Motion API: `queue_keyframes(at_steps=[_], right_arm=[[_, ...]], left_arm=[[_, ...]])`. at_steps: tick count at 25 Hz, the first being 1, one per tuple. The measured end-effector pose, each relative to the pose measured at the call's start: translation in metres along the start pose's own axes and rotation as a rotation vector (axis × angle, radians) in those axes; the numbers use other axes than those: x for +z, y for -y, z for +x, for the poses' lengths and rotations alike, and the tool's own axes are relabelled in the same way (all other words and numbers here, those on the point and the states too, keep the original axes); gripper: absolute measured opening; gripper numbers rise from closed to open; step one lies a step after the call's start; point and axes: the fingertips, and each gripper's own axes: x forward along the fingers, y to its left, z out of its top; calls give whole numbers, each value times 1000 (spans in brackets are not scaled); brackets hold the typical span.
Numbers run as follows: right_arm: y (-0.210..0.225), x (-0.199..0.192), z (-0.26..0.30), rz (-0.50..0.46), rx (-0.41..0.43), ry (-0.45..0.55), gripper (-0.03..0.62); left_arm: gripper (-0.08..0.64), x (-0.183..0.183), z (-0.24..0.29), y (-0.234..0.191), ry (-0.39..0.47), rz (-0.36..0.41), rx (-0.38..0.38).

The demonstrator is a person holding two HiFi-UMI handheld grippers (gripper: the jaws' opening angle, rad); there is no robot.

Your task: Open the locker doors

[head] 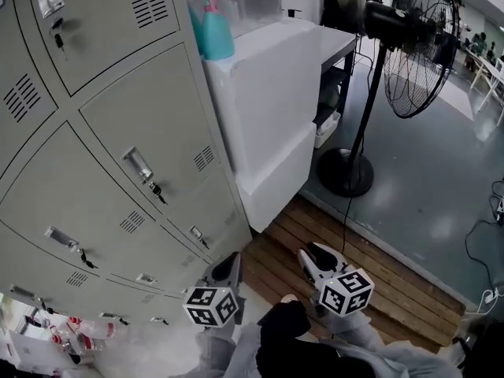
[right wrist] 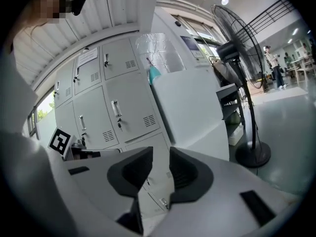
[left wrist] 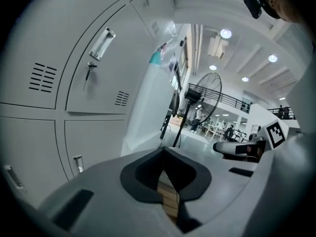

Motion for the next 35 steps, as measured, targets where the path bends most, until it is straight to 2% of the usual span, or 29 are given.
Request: queue_keyframes(at_steps=[4, 8, 15, 22, 35], right_arm=[[22, 41, 42, -39, 57, -20, 87], [40, 68, 86, -47, 101, -48, 87], [30, 101, 138, -86, 209, -94, 87], [2, 109, 160, -126, 315, -110, 87], [-58, 137, 162, -188, 566, -147, 87]], left_arm=[[9, 40, 38, -2, 31, 11, 17], [9, 66, 66, -21, 50, -6, 74], [9, 97, 74, -46, 74, -26, 163], [8, 103, 49, -54, 117, -31, 251], [9, 118, -14, -50, 213, -106, 491]])
